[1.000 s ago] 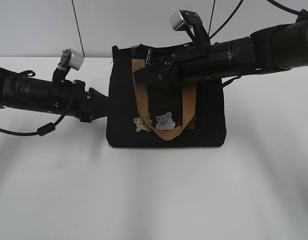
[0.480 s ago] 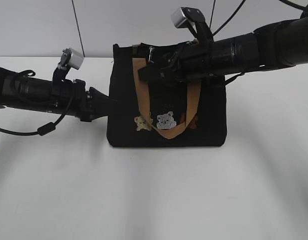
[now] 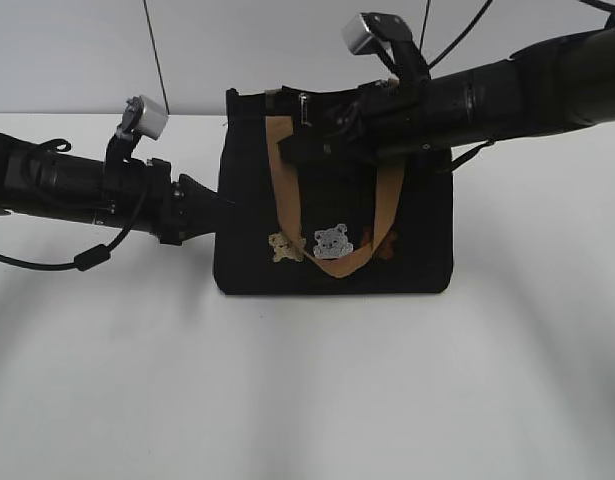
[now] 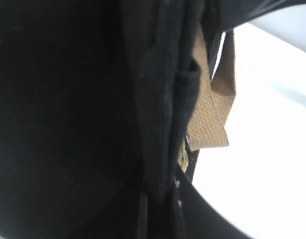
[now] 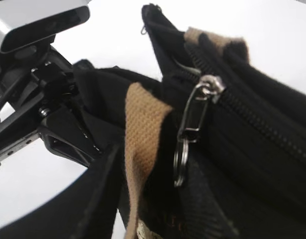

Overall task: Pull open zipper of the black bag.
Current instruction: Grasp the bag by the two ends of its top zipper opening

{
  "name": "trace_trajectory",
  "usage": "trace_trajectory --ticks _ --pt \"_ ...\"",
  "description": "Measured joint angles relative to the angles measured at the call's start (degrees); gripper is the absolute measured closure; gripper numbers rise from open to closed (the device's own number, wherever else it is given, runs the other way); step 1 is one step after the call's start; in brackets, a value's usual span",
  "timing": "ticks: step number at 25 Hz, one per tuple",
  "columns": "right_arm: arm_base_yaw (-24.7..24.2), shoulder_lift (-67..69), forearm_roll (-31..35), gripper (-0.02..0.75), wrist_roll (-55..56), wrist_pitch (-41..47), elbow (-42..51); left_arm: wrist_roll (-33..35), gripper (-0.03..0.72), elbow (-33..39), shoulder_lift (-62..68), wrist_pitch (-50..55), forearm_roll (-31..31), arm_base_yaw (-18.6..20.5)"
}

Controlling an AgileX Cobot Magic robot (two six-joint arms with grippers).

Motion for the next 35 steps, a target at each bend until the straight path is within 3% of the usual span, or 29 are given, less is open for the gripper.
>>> trace_trajectory --ticks 12,23,30,35 --pt "0.0 -0.9 -2.0 0.437 1.3 -1.9 0.1 0.0 0.661 -0.1 0.0 0.1 0.2 0.0" --pt "-2.8 -1.9 -2.3 0.522 6.7 -2.1 0.1 0.0 0.661 -0.2 0.0 0.4 0.0 0.0" --pt "-3.2 -2.1 -2.6 0.731 7.6 -0.4 0.1 0.0 0.661 -0.2 0.0 0.6 0.4 0.0" --pt "-3.4 -2.1 -2.9 0.752 7.6 0.7 0.1 0.0 0.661 -0.2 0.0 0.7 0.5 0.0"
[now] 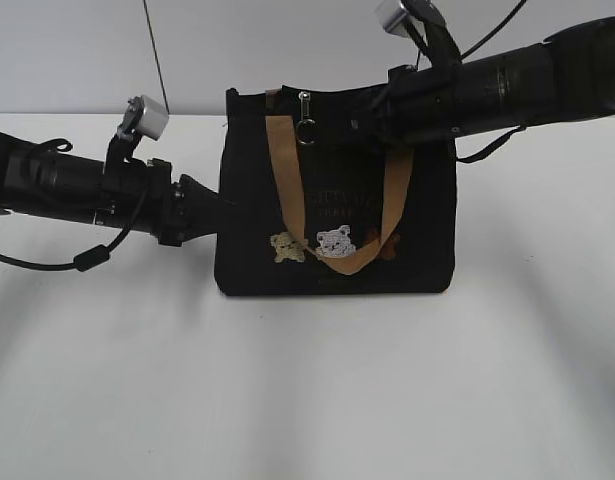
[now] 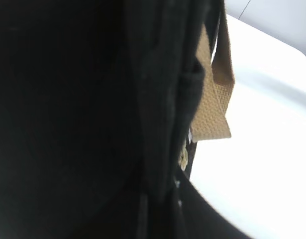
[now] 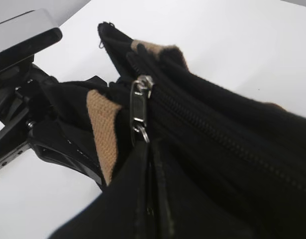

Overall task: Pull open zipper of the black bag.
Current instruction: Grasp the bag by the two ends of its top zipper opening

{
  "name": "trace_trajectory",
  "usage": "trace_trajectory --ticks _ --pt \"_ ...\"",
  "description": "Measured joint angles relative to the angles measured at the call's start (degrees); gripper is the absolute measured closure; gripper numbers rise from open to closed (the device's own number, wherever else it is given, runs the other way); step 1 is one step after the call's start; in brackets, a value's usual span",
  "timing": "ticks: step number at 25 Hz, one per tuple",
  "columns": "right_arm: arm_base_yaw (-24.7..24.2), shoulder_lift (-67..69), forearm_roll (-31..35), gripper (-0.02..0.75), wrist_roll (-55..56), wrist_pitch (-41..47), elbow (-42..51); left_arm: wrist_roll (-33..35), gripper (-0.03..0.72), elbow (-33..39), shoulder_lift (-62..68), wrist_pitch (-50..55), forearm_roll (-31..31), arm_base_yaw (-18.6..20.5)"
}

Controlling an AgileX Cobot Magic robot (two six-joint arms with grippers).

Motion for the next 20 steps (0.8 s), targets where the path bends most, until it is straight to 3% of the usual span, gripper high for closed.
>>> trace_trajectory --ticks 20 --pt "-0.7 -7.8 -18.0 0.752 11.4 0.3 0.0 0.0 0.661 0.0 0.0 0.2 0.8 0.0"
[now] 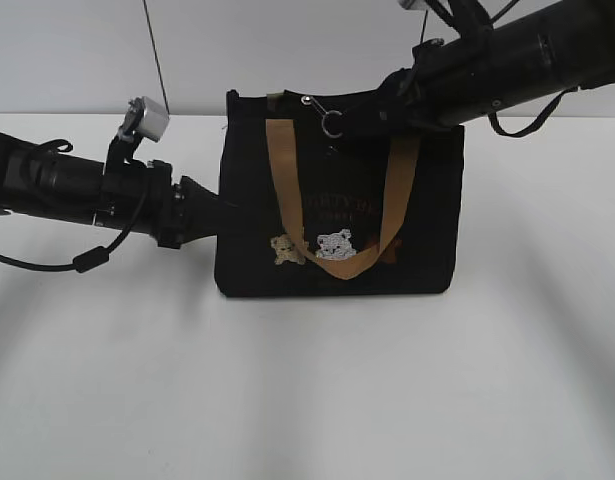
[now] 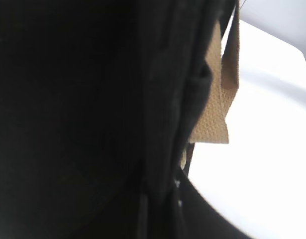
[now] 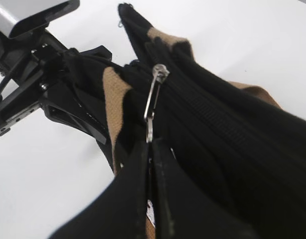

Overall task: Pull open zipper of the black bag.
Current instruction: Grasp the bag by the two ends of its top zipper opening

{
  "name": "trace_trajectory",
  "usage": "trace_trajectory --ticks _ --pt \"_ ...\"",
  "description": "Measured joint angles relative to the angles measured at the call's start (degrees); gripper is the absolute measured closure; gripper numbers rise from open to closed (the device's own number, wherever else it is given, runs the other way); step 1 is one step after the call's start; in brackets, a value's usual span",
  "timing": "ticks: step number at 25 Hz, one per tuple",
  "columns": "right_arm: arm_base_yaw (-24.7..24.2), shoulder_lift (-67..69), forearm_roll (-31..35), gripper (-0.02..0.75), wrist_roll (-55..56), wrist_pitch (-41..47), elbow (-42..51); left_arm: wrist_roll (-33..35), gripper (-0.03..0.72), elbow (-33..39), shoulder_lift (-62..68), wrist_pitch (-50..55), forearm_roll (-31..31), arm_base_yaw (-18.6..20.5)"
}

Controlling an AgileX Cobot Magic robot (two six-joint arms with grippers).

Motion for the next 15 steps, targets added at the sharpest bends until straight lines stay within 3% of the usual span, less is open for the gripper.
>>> trace_trajectory --ticks 15 --pt "-8.6 -2.9 -6.1 0.752 5.7 0.7 0.0 0.0 0.661 0.0 0.0 -0.2 0.9 0.0"
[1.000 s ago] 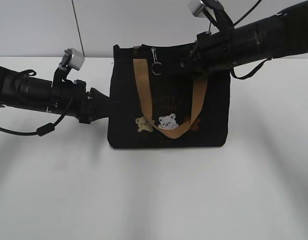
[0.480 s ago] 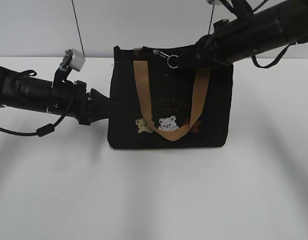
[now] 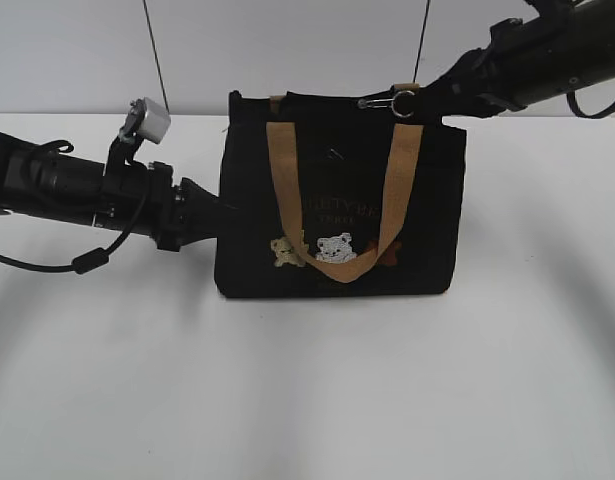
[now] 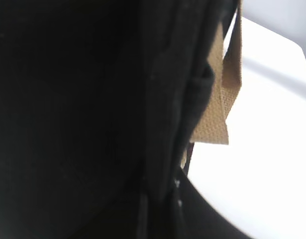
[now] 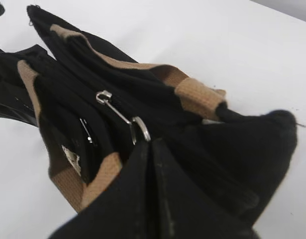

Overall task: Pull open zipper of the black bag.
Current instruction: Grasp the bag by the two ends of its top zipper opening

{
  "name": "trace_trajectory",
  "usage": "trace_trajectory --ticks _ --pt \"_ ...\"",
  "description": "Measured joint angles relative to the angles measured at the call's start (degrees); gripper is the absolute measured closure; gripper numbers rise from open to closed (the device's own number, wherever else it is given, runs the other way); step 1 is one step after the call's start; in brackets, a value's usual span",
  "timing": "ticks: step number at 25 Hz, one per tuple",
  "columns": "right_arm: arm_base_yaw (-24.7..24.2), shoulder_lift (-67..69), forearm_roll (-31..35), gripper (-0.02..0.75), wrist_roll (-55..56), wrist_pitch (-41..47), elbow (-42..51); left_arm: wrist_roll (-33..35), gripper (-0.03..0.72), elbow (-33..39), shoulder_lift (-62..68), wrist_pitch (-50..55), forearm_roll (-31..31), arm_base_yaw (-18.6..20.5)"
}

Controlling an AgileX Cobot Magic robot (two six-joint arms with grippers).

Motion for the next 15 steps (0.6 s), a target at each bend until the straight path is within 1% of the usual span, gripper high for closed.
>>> trace_trajectory --ticks 4,10,15 --pt "-2.7 -1.3 -2.6 0.752 1.2 0.8 0.0 0.0 0.661 0.0 0.0 -0.1 0.0 0.0" --pt "-7.4 -2.1 -4.1 0.752 3.1 0.8 0.0 0.0 0.66 0.0 0.0 -0.1 0.2 0.0" --pt "-8.4 -2.3 -4.2 0.752 3.6 1.2 0.0 0.0 0.66 0.0 0.0 -0.1 0.3 0.0"
